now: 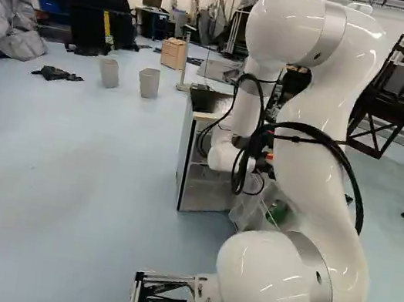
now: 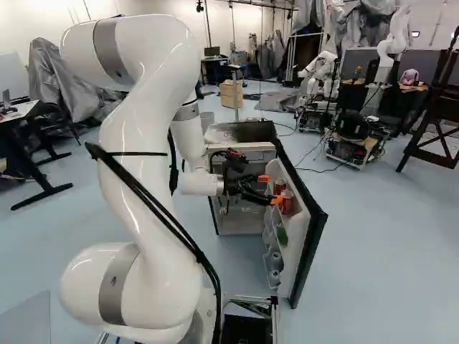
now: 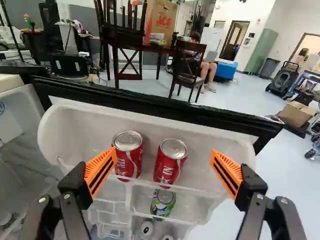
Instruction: Grab a drink from the fridge
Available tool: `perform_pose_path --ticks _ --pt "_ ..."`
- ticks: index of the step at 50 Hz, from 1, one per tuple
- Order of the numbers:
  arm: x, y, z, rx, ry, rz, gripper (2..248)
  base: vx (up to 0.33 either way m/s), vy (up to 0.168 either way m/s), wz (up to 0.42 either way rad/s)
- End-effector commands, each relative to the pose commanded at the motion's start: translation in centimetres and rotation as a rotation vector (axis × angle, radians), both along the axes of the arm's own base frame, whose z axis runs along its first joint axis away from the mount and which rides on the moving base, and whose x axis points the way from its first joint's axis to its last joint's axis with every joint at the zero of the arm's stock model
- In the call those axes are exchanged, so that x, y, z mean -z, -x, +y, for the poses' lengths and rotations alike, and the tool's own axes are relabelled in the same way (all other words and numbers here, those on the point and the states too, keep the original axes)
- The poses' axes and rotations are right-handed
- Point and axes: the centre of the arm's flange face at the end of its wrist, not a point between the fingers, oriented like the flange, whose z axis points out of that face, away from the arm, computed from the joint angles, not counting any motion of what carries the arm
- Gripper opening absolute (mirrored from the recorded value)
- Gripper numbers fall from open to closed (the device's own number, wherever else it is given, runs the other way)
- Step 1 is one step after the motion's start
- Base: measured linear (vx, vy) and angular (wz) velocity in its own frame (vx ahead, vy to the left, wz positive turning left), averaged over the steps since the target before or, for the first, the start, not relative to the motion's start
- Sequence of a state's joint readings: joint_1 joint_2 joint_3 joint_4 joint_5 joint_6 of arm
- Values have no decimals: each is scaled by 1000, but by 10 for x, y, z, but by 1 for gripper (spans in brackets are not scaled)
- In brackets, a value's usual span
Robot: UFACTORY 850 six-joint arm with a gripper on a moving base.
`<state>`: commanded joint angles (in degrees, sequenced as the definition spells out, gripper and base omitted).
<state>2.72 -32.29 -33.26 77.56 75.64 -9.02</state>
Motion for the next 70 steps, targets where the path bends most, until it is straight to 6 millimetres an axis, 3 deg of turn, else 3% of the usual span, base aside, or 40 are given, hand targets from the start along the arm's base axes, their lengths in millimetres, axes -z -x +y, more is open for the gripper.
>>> perform_pose_path --ticks 26,45,70 --pt "0 8 0 1 -2 9 247 0 0 0" --pt "0 8 0 37 -40 -131 247 0 0 0" --pt "0 10 -4 50 -43 -145 247 0 0 0"
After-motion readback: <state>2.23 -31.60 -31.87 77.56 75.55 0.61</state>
